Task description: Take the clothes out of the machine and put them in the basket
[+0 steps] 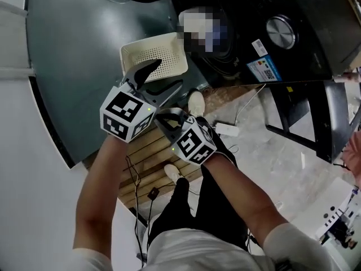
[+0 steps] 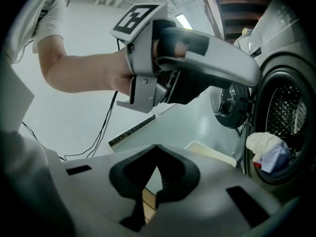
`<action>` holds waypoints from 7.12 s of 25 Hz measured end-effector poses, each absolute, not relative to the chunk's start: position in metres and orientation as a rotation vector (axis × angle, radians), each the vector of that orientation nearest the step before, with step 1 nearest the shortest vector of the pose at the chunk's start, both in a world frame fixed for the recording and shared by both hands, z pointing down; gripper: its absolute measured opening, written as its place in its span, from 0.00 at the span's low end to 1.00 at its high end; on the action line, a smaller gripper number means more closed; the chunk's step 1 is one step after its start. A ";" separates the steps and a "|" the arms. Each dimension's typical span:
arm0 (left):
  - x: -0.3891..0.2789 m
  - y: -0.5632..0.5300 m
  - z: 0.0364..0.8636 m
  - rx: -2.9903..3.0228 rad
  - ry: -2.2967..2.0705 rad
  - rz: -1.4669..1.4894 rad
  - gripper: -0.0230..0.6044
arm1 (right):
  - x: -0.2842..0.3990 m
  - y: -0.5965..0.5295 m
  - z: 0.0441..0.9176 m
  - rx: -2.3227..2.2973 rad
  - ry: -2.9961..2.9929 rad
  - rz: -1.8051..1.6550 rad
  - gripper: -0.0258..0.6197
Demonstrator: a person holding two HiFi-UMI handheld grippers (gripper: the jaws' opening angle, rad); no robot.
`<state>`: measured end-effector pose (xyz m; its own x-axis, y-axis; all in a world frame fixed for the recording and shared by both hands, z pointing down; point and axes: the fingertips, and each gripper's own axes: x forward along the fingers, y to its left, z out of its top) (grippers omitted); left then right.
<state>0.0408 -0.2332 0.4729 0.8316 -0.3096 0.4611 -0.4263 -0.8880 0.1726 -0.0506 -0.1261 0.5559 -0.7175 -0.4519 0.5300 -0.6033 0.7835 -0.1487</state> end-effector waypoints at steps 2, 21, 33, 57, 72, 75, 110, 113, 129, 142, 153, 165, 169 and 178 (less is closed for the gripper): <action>0.056 -0.252 0.492 2.736 -0.552 0.630 0.52 | -0.042 -0.139 0.575 0.803 -2.479 0.429 0.05; 0.181 -0.370 0.601 2.768 -0.423 0.727 0.67 | -0.027 -0.177 0.664 0.641 -2.473 0.472 0.05; 0.233 -0.407 0.649 2.811 -0.419 0.845 0.76 | -0.010 -0.186 0.672 0.634 -2.436 0.554 0.05; 0.271 -0.433 0.741 2.782 -0.253 1.168 0.79 | 0.021 -0.213 0.673 0.717 -2.394 0.676 0.05; 0.270 -0.425 0.751 2.743 -0.249 1.151 0.47 | 0.018 -0.211 0.677 0.667 -2.391 0.713 0.05; 0.269 -0.422 0.749 2.762 -0.270 1.173 0.38 | 0.014 -0.208 0.676 0.645 -2.397 0.706 0.05; 0.180 -0.429 0.607 2.828 -0.454 0.711 0.24 | -0.047 -0.177 0.673 0.565 -2.395 0.673 0.05; 0.172 -0.430 0.588 2.836 -0.473 0.672 0.23 | -0.054 -0.175 0.673 0.555 -2.400 0.664 0.05; 0.126 -0.425 0.484 2.915 -0.526 0.515 0.23 | -0.070 -0.170 0.673 0.547 -2.396 0.642 0.05; 0.084 -0.418 0.410 2.938 -0.579 0.392 0.23 | -0.084 -0.161 0.671 0.509 -2.407 0.619 0.05; 0.026 -0.412 0.379 2.953 -0.652 0.352 0.23 | -0.097 -0.150 0.675 0.458 -2.396 0.602 0.05; -0.029 -0.407 0.395 2.927 -0.758 0.399 0.23 | -0.111 -0.143 0.674 0.412 -2.410 0.592 0.05; -0.037 -0.405 0.419 2.910 -0.772 0.434 0.23 | -0.110 -0.144 0.676 0.413 -2.409 0.589 0.05; -0.050 -0.405 0.493 2.831 -0.844 0.537 0.23 | -0.104 -0.146 0.677 0.417 -2.396 0.597 0.05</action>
